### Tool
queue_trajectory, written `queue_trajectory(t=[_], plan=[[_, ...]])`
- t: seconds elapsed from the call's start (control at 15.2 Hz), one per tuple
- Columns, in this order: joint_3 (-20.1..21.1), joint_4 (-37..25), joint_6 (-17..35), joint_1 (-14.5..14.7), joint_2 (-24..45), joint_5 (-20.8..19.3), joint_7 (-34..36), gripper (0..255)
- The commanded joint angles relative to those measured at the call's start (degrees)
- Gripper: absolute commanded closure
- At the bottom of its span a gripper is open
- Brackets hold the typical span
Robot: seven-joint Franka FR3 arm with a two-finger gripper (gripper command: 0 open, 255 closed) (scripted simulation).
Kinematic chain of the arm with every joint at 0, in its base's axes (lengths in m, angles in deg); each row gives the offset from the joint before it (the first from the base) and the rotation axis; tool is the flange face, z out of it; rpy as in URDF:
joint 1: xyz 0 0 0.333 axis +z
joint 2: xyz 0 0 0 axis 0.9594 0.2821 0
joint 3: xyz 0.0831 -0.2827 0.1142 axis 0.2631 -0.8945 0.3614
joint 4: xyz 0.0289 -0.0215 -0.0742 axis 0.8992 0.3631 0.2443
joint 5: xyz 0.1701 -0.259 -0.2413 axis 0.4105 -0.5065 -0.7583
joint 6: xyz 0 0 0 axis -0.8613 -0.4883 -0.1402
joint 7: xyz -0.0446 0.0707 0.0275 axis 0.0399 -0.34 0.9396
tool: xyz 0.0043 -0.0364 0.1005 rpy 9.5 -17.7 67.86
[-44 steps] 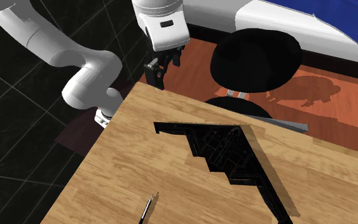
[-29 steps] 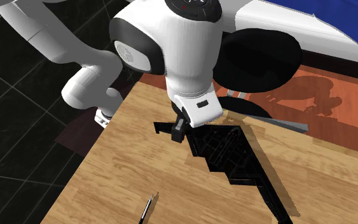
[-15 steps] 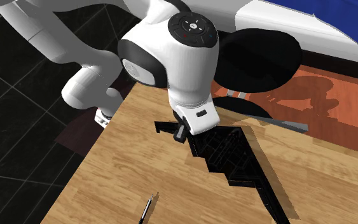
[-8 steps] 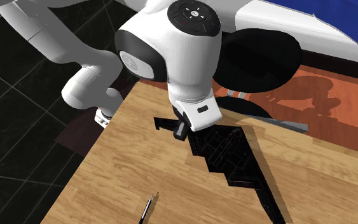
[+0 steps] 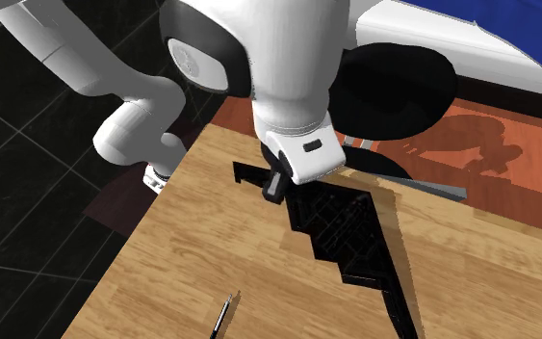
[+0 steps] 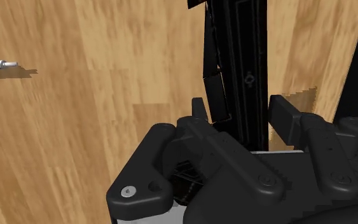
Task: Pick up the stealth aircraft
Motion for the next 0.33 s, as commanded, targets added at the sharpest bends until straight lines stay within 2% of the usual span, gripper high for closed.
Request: queue_trajectory(t=[0.0, 0.26], plan=[[-0.03, -1.48, -1.56, -0.03, -0.11, -0.01, -0.09, 255], [0.01, -3.19, -3.20, -0.01, -0.05, 0.02, -0.09, 255]])
